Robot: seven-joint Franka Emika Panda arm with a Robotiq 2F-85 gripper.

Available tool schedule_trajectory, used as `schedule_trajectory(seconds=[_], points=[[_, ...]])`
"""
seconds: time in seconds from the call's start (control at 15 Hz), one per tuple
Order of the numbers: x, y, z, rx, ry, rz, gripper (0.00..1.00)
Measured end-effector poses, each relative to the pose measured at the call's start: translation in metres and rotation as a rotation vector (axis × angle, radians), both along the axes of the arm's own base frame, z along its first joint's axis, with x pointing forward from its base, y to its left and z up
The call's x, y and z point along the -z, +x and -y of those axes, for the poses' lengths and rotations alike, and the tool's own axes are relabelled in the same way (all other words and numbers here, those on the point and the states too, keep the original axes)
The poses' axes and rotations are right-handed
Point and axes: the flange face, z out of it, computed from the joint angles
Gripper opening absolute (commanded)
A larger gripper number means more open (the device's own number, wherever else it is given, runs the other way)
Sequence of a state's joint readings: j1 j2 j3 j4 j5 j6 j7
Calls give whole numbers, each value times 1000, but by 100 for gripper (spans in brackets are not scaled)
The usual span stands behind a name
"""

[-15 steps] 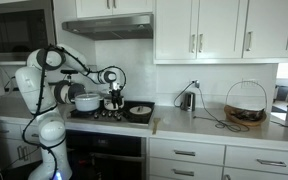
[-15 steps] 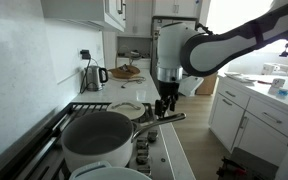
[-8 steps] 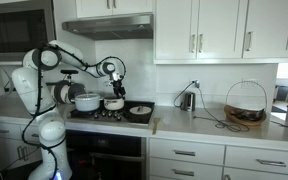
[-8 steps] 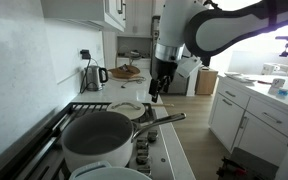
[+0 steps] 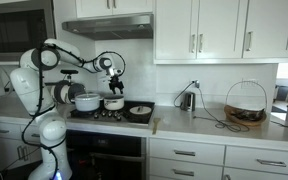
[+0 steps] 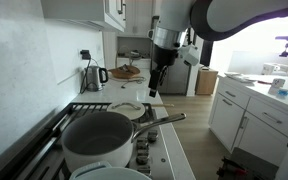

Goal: Push the white pot backwards

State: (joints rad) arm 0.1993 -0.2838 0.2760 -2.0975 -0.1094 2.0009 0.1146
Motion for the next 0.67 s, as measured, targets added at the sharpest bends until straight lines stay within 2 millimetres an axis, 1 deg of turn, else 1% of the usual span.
schedule_trajectory(seconds=[0.2,0.33,0.53,0.67], points=[[-12,-7,-12,-121,12,-37,100],[-16,-11,-16,-199,27,-70,100],[-15,-15,-18,-308,29,-118,100],[-10,-15,-19,-368,17,-148,100]])
